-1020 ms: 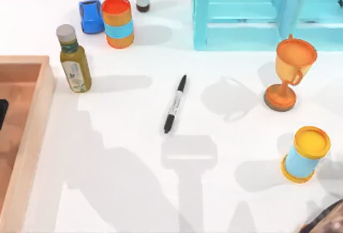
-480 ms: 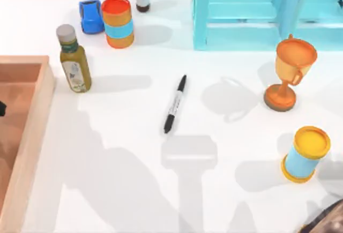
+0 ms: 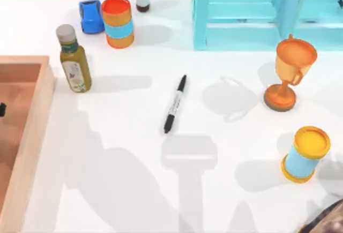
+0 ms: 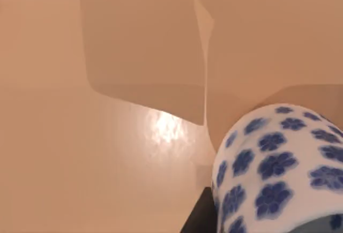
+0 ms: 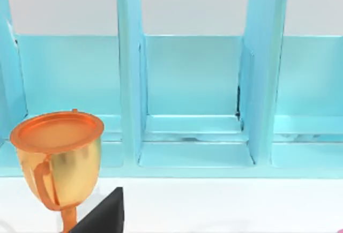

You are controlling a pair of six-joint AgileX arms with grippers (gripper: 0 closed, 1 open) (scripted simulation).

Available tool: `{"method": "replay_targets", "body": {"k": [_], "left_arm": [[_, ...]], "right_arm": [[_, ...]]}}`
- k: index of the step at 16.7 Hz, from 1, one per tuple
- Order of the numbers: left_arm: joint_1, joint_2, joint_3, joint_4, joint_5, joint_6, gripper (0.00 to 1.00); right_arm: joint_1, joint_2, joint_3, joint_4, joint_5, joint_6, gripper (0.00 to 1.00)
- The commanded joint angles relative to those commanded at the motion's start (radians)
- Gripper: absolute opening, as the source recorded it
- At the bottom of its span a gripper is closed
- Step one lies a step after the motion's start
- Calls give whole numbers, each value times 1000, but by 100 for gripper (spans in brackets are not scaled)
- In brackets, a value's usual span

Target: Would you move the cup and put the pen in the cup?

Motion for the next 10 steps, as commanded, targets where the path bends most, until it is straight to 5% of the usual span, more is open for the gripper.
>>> {"method": "replay_targets", "body": {"k": [10], "left_arm": [[0, -2, 2, -2, 1, 1, 0]], "right_arm": [[0, 0, 0, 0, 0, 0, 100]]}}
